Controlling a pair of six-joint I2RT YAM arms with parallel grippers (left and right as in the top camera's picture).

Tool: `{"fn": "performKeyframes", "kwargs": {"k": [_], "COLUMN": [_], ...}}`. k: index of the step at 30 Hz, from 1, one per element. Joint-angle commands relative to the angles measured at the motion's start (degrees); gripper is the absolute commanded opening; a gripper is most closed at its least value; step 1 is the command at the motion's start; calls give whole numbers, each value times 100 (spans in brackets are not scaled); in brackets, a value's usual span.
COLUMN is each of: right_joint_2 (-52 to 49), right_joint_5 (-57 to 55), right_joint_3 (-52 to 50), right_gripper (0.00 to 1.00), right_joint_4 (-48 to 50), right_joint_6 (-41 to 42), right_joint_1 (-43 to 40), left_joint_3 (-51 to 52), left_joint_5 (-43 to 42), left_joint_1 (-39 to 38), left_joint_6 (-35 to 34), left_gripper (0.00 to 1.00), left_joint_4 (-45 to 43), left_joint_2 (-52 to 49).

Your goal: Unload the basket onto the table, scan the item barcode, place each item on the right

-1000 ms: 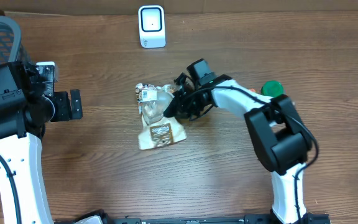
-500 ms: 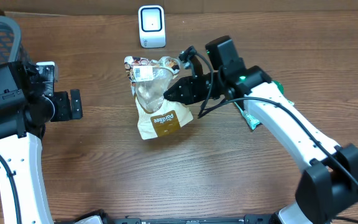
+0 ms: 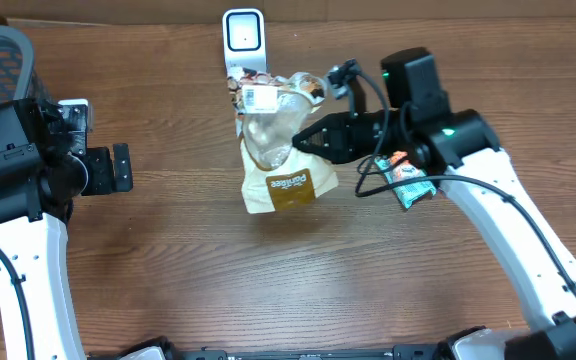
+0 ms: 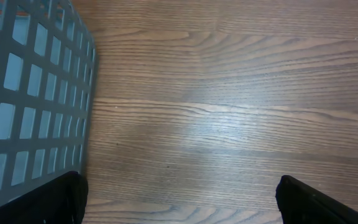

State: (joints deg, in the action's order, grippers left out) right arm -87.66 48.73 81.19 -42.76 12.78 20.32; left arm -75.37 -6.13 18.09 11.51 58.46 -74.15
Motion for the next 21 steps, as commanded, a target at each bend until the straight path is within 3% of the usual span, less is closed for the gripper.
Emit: {"fn": "performKeyframes", "kwargs": {"k": [1, 12, 17, 21], "right_joint_2": [295, 372, 339, -2], "right_joint_5": [297, 894, 151, -417], "right_joint_3": [26, 26, 50, 772], "right_gripper": [4, 4, 4, 4], "right_joint_4": [-52, -393, -433, -780], "right_joint_6": [-68, -389, 326, 505], "right_joint_1": [-262, -807, -804, -721], "left_joint_3": [-63, -63, -63, -63], "left_joint_5": [20, 20, 20, 20], "left_joint_1": [-9, -9, -9, -9], "left_joint_6": [-85, -85, -85, -85], "left_gripper": [100, 99, 99, 100], "left_joint_4": [-17, -17, -17, -17], "left_joint_2": [20, 22, 20, 20]}}
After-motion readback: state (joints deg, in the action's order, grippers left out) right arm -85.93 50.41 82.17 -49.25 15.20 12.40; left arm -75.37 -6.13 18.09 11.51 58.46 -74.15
